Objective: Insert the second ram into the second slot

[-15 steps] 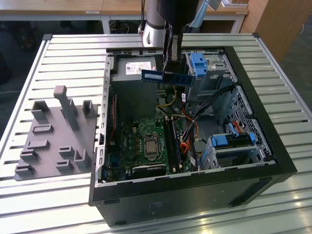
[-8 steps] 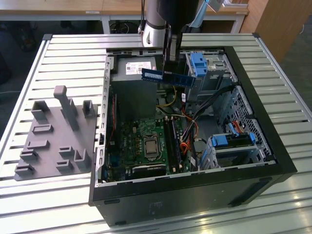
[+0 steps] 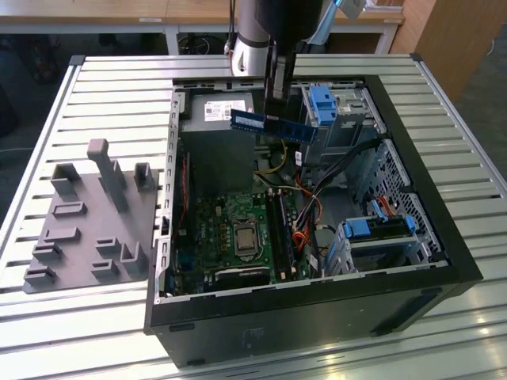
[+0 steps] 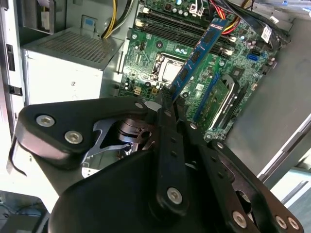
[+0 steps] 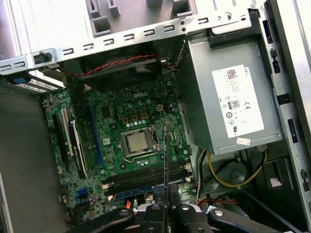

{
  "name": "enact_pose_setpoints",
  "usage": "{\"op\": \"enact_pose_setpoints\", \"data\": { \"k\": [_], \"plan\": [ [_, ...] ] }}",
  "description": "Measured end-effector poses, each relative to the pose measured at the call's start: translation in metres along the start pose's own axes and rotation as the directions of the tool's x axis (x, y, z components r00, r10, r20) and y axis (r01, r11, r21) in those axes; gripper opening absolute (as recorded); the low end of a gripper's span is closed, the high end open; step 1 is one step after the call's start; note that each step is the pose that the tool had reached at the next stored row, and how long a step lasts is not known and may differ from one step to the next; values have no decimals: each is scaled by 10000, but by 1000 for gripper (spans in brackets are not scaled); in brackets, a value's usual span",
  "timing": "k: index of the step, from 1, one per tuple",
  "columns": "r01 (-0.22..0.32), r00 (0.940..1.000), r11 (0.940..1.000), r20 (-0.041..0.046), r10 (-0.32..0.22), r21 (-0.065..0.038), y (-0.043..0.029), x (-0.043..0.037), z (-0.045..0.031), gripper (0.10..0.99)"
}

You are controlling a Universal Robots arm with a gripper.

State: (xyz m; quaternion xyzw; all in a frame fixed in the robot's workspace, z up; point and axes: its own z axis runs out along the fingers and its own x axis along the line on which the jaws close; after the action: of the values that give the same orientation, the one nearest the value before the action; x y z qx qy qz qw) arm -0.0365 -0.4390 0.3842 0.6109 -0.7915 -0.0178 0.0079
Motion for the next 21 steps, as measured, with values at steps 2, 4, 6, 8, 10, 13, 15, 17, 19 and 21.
{"op": "enact_pose_setpoints", "data": {
  "k": [2, 4, 6, 8, 10, 13, 15, 17, 19, 21],
  "plan": [
    [-124, 9999, 9999, 5, 124, 1, 0, 0, 0, 141],
    [-249, 9997, 9997, 11, 249, 2, 0, 0, 1, 141],
    [-364, 9993, 9993, 14, 364, 3, 0, 0, 1, 141],
    [-472, 9989, 9989, 18, 472, 4, 0, 0, 1, 141],
    [-586, 9983, 9983, 23, 586, 5, 0, 0, 1, 141],
    [-768, 9970, 9970, 29, 768, 6, 0, 0, 1, 141],
    [-885, 9961, 9961, 34, 885, 7, 0, 0, 1, 141],
    [-994, 9950, 9950, 38, 994, 7, 0, 0, 1, 141],
    [-1082, 9941, 9941, 42, 1082, 8, 0, 0, 2, 141],
    [-1173, 9931, 9931, 45, 1173, 8, 0, 0, 1, 141]
  ]
}}
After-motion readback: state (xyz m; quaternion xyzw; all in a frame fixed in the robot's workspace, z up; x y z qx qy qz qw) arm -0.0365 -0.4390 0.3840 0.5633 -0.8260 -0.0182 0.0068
